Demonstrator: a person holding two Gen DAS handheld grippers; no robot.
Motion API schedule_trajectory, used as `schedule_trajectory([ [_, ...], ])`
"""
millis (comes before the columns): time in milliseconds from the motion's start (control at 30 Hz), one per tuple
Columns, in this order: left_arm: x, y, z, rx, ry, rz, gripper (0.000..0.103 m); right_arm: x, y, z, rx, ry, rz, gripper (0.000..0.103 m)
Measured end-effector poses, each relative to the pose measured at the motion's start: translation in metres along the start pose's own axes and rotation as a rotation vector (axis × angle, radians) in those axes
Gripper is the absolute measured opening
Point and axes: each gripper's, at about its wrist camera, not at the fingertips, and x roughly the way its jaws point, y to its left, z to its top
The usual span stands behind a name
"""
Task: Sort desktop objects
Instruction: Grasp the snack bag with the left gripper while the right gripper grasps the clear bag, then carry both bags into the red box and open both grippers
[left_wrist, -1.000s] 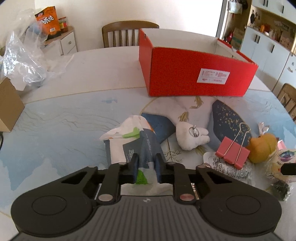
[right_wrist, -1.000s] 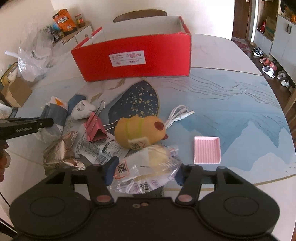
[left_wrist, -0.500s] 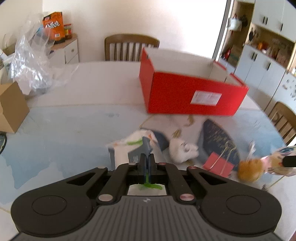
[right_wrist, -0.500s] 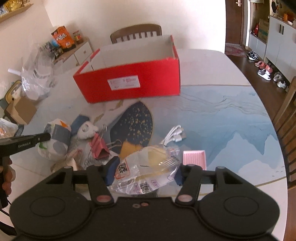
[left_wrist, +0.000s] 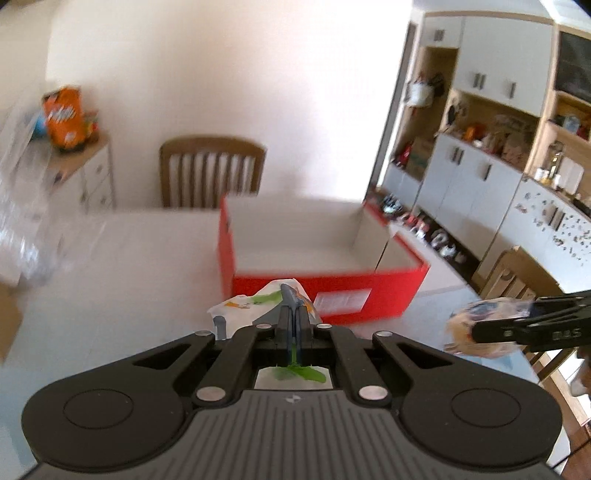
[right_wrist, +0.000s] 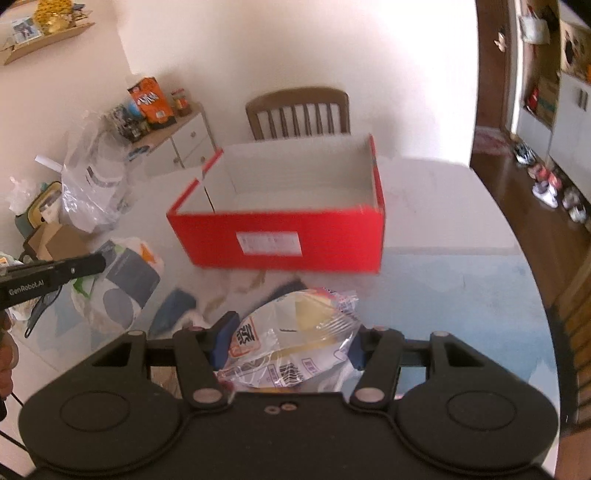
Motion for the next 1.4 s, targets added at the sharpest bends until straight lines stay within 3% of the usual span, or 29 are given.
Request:
schedule_trajectory([
  [267, 0.039, -0.015, 0.064, 0.097, -0.091, -0.026, 0.001, 0.025, -0.002, 0.059, -0.102, -0.068, -0.016, 0.058],
  [567, 0.125, -0.022, 0.100, 0.167, -0.038, -0.005, 0.001, 0.088, -0.003, 0.101, -0.135, -0.049, -0.038, 0.058],
  [733, 0.180, -0.017, 0.096, 0.186, 0.067, -0.002, 0.001, 0.135, -0.012, 0.110, -0.124, 0.023, -0.040, 0.058],
  [967, 0.228, -0.010, 0.082, 0.229, 0.197, -0.016, 0.001, 0.179, -0.020, 0.106, -0.089, 0.121, -0.049, 0.058],
  [1400, 0.264, 0.003, 0.060, 0.235, 0.377, 0.005, 0.001, 0.199, -0.014, 0.097, -0.149, 0.180, -0.050, 0.059],
])
